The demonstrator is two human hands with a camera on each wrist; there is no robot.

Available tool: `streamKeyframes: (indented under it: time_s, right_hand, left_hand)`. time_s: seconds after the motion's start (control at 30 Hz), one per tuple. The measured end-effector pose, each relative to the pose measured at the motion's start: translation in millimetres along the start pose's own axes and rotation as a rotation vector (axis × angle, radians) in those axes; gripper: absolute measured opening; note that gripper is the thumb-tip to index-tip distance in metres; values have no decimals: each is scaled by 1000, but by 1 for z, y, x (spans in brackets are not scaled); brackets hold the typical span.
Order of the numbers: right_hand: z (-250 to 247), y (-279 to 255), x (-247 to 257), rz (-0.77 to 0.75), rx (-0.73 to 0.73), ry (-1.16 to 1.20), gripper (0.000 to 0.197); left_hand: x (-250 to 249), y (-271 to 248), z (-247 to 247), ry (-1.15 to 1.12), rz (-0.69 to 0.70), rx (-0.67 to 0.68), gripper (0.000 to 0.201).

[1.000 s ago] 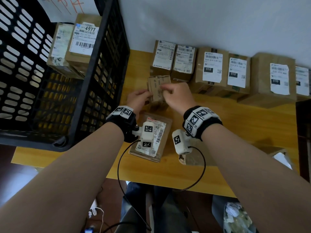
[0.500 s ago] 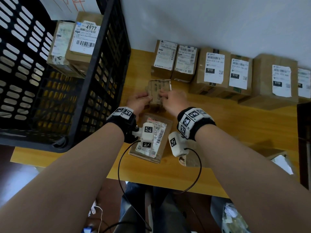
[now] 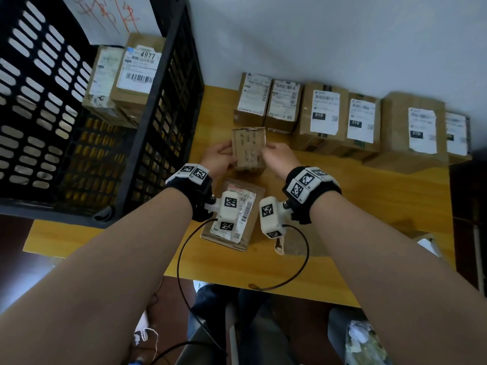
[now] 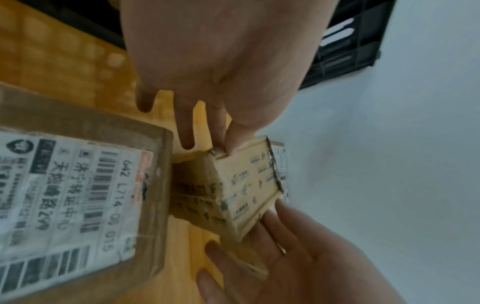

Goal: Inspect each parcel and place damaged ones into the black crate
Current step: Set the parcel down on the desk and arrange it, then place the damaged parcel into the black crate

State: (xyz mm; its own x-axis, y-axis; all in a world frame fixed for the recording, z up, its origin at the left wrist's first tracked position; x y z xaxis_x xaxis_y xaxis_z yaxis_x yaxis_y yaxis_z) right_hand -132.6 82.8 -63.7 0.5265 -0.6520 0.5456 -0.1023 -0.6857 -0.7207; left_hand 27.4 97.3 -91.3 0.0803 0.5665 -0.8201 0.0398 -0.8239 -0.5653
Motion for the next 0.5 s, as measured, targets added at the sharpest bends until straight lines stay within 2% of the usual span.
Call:
streamKeyframes:
  time_s: [0.1,0.2,0.5]
  right_hand:
    - [-19,-24,17,-76,-56,86,34]
    - [-50,-52,40,-170,-142,127,31]
    - [-141,-168,130,-600,-354,228,20]
  left_hand:
    - [-28,-17,3,-50,-12,26,38]
    - [-59,-34,0,-89,-34,9,55]
    - [-218,-116,7,-127,230,91,77]
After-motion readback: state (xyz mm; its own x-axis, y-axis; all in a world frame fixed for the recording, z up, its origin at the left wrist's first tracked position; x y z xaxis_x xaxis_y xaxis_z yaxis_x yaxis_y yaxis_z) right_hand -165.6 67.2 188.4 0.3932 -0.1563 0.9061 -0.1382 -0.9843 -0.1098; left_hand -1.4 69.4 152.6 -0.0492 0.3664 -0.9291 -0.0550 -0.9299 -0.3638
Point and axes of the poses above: each hand's wrist, its own y-axis towards the middle knuckle, its own z-axis out of the palm, x = y × z, the point moved 4 cm from there along y, towards the middle knuckle, and after that the axes turned 10 degrees about z, right-handed, at the moved point
